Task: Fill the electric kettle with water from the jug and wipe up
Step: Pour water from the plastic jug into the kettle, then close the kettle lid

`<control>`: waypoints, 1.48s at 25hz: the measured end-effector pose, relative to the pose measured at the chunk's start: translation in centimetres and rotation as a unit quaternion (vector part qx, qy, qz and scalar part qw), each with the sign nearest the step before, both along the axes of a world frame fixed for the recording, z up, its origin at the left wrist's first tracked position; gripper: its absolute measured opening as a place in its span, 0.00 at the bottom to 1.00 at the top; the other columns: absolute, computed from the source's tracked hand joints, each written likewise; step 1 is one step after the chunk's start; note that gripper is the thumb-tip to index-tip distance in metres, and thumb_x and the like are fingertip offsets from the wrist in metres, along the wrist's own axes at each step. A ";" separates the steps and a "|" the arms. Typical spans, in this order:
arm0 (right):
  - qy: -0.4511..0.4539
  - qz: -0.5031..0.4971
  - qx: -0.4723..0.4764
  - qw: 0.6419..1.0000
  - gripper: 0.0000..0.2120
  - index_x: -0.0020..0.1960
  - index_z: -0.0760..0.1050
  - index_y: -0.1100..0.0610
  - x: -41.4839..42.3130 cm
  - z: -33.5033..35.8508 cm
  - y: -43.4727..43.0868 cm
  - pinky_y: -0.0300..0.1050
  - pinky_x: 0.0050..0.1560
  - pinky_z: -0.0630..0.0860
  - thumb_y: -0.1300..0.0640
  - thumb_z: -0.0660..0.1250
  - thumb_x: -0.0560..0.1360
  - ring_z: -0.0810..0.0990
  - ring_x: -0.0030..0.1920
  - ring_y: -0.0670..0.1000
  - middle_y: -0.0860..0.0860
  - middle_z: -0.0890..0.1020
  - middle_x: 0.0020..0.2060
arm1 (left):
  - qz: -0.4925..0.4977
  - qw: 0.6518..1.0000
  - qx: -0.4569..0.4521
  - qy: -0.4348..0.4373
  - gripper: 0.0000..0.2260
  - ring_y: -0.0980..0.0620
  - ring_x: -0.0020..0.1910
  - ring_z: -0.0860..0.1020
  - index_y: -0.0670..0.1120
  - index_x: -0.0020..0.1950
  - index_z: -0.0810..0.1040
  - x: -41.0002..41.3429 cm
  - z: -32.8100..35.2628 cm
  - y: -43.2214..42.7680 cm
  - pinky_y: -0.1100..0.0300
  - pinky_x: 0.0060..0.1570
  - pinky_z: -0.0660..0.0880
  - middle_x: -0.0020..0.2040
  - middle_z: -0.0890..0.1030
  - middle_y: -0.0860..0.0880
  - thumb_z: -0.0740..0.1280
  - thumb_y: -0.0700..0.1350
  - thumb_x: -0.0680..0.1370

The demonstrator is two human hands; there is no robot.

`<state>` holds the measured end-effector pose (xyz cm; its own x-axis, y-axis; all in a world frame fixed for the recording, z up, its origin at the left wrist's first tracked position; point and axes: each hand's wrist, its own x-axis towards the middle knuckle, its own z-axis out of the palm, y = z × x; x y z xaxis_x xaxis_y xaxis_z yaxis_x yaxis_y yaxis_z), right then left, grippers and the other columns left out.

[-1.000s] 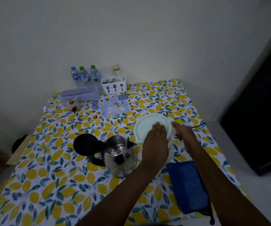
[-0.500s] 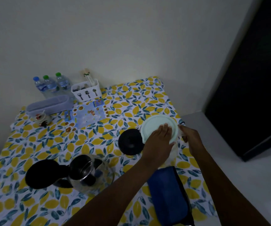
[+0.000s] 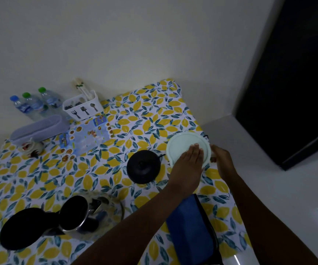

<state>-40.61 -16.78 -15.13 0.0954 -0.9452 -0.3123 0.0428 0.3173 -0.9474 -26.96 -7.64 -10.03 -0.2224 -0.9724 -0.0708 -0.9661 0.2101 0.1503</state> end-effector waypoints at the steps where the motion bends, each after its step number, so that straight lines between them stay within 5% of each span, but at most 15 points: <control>1: 0.019 0.005 -0.015 1.000 0.16 0.38 0.77 0.58 -0.2 0.0 0.1 0.44 0.32 0.66 0.45 0.67 0.71 0.70 0.28 0.48 0.57 0.73 0.29 | 0.007 1.000 -0.002 0.005 0.27 0.42 0.78 0.49 0.38 0.77 0.46 -0.3 -0.3 0.2 0.48 0.75 0.53 0.79 0.49 0.39 0.52 0.48 0.83; 4: 0.057 0.036 -0.070 0.995 0.19 0.39 0.77 0.63 -0.4 0.1 0.5 0.50 0.41 0.72 0.47 0.64 0.76 0.76 0.37 0.49 0.64 0.79 0.35 | 0.008 1.000 -0.013 0.005 0.27 0.42 0.78 0.49 0.38 0.77 0.46 -0.4 -0.6 0.6 0.48 0.75 0.54 0.79 0.49 0.39 0.53 0.48 0.83; 8: 0.115 0.012 -0.107 0.988 0.11 0.52 0.80 0.56 -0.4 1.0 1.6 0.41 0.50 0.73 0.52 0.61 0.80 0.80 0.52 0.52 0.52 0.83 0.49 | 0.007 0.999 -0.024 0.037 0.26 0.43 0.78 0.50 0.39 0.77 0.50 -0.5 0.3 0.7 0.48 0.76 0.53 0.79 0.51 0.40 0.54 0.48 0.83; 11: 0.154 -0.011 -0.151 0.976 0.16 0.66 0.74 0.53 -0.7 1.3 4.3 0.43 0.63 0.68 0.50 0.62 0.79 0.74 0.64 0.48 0.49 0.76 0.65 | -0.023 0.991 -0.062 0.119 0.21 0.42 0.75 0.62 0.40 0.72 0.66 0.2 1.4 2.3 0.45 0.73 0.62 0.75 0.67 0.41 0.62 0.45 0.80; 14: 0.224 -0.011 -0.216 0.950 0.25 0.73 0.64 0.54 -1.2 1.0 8.4 0.45 0.69 0.63 0.55 0.65 0.78 0.65 0.70 0.47 0.47 0.68 0.70 | 0.006 0.978 -0.138 0.154 0.17 0.41 0.70 0.71 0.40 0.65 0.75 2.3 1.3 5.3 0.44 0.69 0.66 0.68 0.75 0.41 0.68 0.42 0.77; 21: 0.336 0.071 -0.340 0.876 0.34 0.76 0.58 0.56 2.0 0.4 17.4 0.46 0.72 0.58 0.51 0.68 0.75 0.57 0.76 0.49 0.52 0.61 0.75 | 0.113 0.966 -0.129 0.194 0.20 0.51 0.75 0.61 0.45 0.73 0.67 8.1 0.2 15.3 0.55 0.73 0.61 0.75 0.67 0.48 0.62 0.45 0.81; 25: 0.342 0.169 -0.349 0.856 0.39 0.77 0.51 0.51 5.7 0.8 21.6 0.49 0.72 0.59 0.42 0.66 0.73 0.55 0.76 0.49 0.50 0.57 0.76 | 0.175 0.956 -0.139 0.189 0.20 0.55 0.74 0.61 0.47 0.73 0.67 12.1 0.1 21.2 0.56 0.71 0.62 0.74 0.67 0.50 0.61 0.47 0.81; 30: 0.349 0.270 -0.380 0.813 0.43 0.77 0.51 0.53 12.4 1.0 26.6 0.51 0.73 0.60 0.42 0.70 0.72 0.52 0.76 0.50 0.51 0.55 0.77 | 0.223 0.949 -0.155 0.162 0.21 0.54 0.76 0.58 0.48 0.75 0.62 17.5 0.9 27.7 0.53 0.74 0.62 0.76 0.64 0.50 0.57 0.48 0.82; 34: 0.337 0.333 -0.423 0.773 0.43 0.78 0.45 0.52 17.4 1.3 29.7 0.49 0.74 0.52 0.39 0.65 0.74 0.44 0.77 0.46 0.49 0.49 0.78 | 0.291 0.914 -0.226 0.171 0.18 0.52 0.77 0.57 0.47 0.71 0.69 21.7 2.4 32.1 0.50 0.73 0.64 0.75 0.66 0.48 0.59 0.47 0.81; 37: 0.344 0.336 -0.422 0.768 0.44 0.77 0.44 0.53 20.3 1.7 31.3 0.49 0.75 0.51 0.38 0.66 0.73 0.42 0.77 0.46 0.49 0.47 0.78 | 0.364 0.878 -0.279 0.136 0.21 0.48 0.78 0.50 0.47 0.73 0.66 25.0 3.2 34.7 0.51 0.73 0.56 0.78 0.59 0.45 0.63 0.45 0.80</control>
<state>-20.30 14.50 -13.43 0.7370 -0.6485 0.1904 -0.4659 -0.6915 -0.5520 -1.96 27.07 -6.80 0.5373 -0.7301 0.4223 -0.8196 -0.3338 0.4657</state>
